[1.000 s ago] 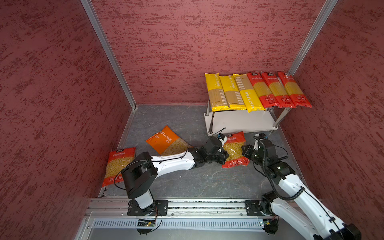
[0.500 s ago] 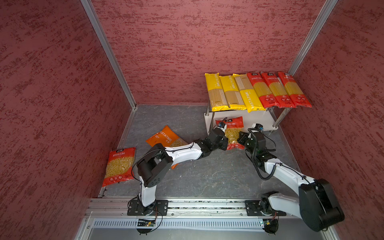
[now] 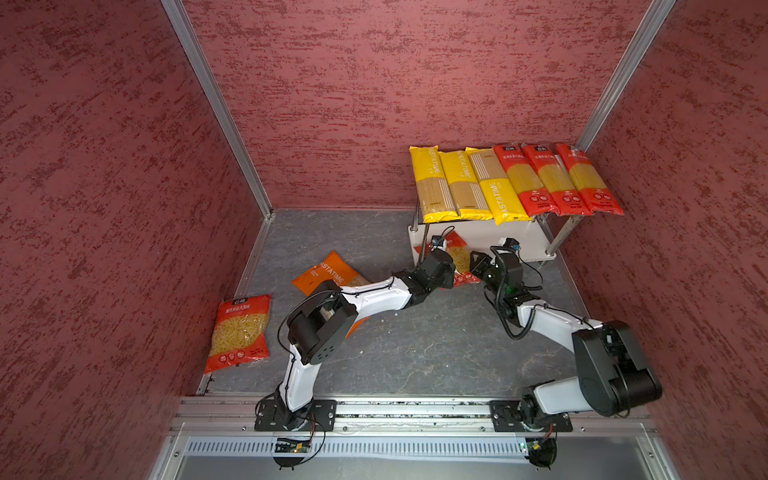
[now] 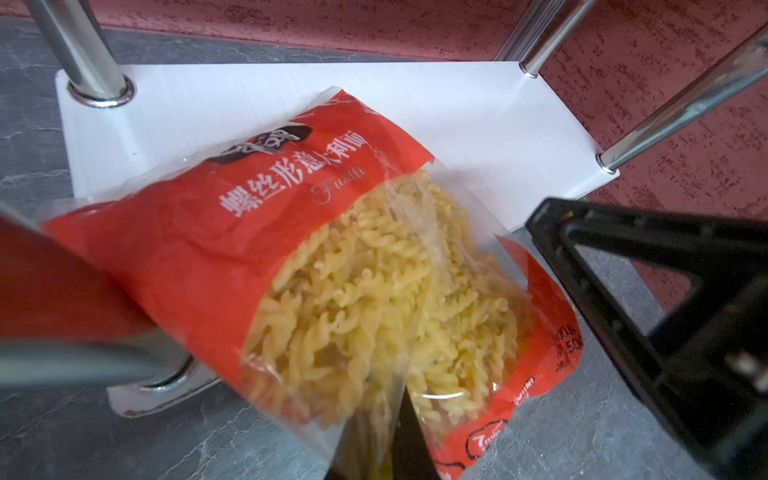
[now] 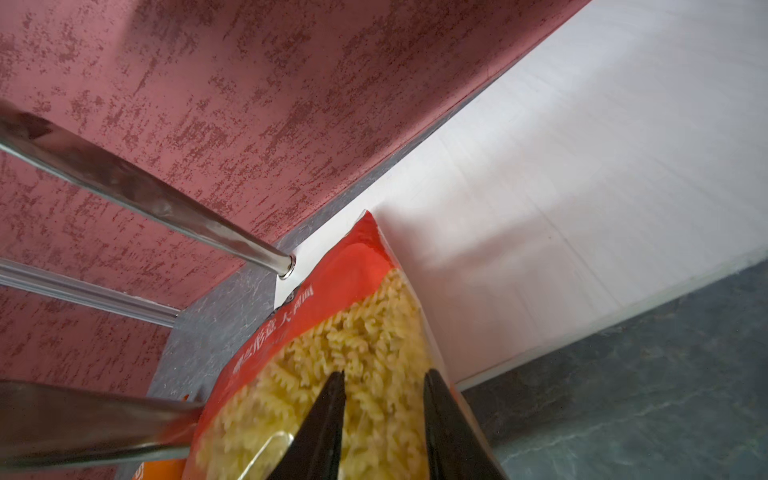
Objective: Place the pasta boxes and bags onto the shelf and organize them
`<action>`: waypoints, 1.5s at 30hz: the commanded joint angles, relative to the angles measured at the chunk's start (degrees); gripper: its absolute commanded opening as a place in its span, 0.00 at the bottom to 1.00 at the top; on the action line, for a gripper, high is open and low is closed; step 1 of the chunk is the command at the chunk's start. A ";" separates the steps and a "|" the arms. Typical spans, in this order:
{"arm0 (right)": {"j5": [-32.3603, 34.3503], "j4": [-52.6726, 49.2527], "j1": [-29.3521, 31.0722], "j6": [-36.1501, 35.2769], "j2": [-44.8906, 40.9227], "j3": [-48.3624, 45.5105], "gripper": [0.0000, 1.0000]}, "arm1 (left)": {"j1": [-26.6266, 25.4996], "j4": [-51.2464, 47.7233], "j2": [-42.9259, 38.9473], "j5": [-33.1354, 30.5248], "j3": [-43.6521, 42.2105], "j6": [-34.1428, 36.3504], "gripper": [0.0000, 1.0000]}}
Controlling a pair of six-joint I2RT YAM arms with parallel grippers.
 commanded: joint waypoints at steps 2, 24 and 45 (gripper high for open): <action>-2.88 -5.85 -0.96 2.49 -6.38 -2.97 0.43 | 1.26 0.50 0.09 -1.16 2.42 -4.67 0.00; -15.30 10.44 0.19 32.46 -7.00 -13.57 0.74 | 1.41 -0.14 0.28 2.65 2.96 -5.94 0.08; 3.12 26.84 8.06 40.08 3.73 -12.49 0.30 | -0.05 -0.86 -4.82 2.18 0.98 -0.13 0.29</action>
